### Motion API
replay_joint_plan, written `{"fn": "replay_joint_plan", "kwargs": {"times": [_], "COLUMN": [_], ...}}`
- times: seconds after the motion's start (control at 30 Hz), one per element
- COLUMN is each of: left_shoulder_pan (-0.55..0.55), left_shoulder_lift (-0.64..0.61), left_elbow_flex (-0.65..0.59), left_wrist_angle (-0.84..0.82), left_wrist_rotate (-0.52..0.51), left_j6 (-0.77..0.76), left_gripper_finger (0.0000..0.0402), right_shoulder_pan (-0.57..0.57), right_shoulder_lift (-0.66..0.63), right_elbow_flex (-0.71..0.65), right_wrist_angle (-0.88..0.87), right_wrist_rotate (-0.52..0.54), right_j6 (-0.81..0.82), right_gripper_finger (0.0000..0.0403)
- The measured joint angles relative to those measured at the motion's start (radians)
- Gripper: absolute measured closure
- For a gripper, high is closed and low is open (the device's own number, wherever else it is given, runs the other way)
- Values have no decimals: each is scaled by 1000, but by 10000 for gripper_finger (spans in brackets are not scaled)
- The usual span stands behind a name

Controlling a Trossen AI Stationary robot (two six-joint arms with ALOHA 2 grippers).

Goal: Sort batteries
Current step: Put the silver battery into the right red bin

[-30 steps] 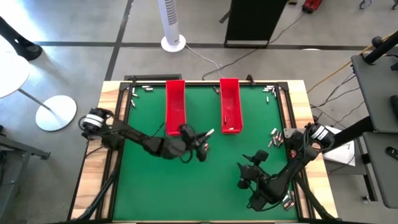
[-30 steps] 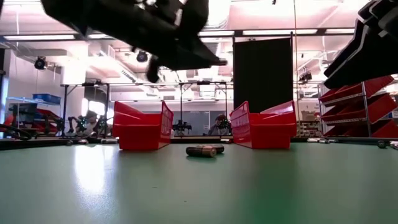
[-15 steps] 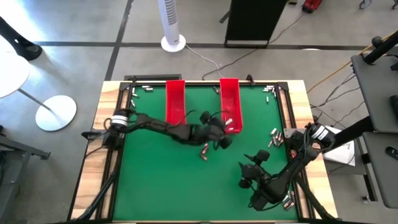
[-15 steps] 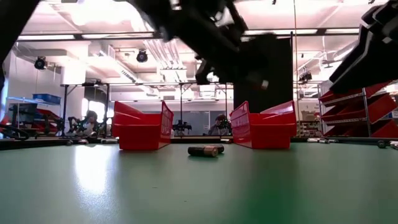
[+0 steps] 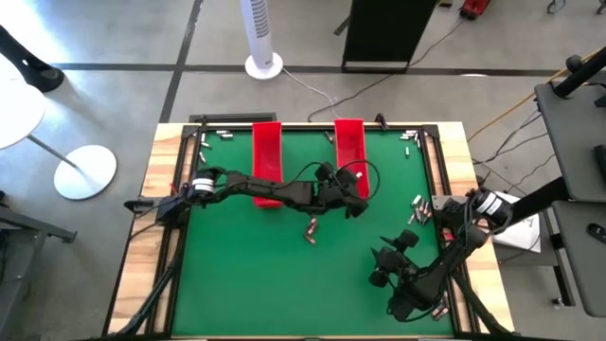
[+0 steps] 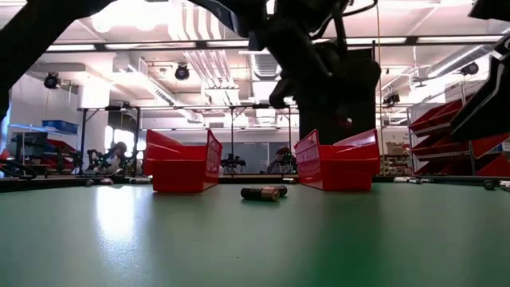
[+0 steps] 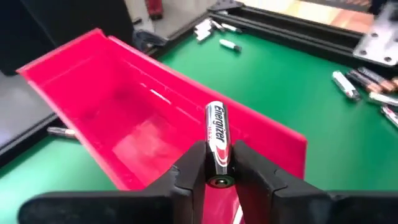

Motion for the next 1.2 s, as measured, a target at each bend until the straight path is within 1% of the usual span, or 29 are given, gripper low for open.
{"fn": "replay_joint_plan", "kwargs": {"times": [0.2,0.3,0.5,0.6,0.7,0.87,1.0,1.1,1.2], "left_shoulder_pan": [-1,-1,-43,-88,-134,-212,-272,-317,-368], "left_shoulder_lift": [5,5,0,-13,-33,-68,-117,-185,-299], "left_elbow_flex": [54,118,236,281,297,263,182,80,-58], "left_wrist_angle": [-124,-237,-439,-553,-666,-863,-1050,-1163,-1191], "left_wrist_rotate": [-6,-5,-11,-64,-132,-228,-283,-312,-351], "left_j6": [-32,-40,16,8,-64,-257,-453,-610,-732], "left_gripper_finger": [292,261,206,192,184,180,179,179,179], "right_shoulder_pan": [6,3,-6,-6,-6,-6,-3,-3,-2], "right_shoulder_lift": [0,0,0,0,0,1,8,8,1], "right_elbow_flex": [0,0,0,0,-1,-8,-14,14,94], "right_wrist_angle": [0,-4,-15,-44,-41,-27,15,25,11], "right_wrist_rotate": [4,31,49,50,26,-91,-183,-243,-295], "right_j6": [38,86,140,243,317,404,411,342,209], "right_gripper_finger": [197,197,197,197,197,197,197,197,197]}}
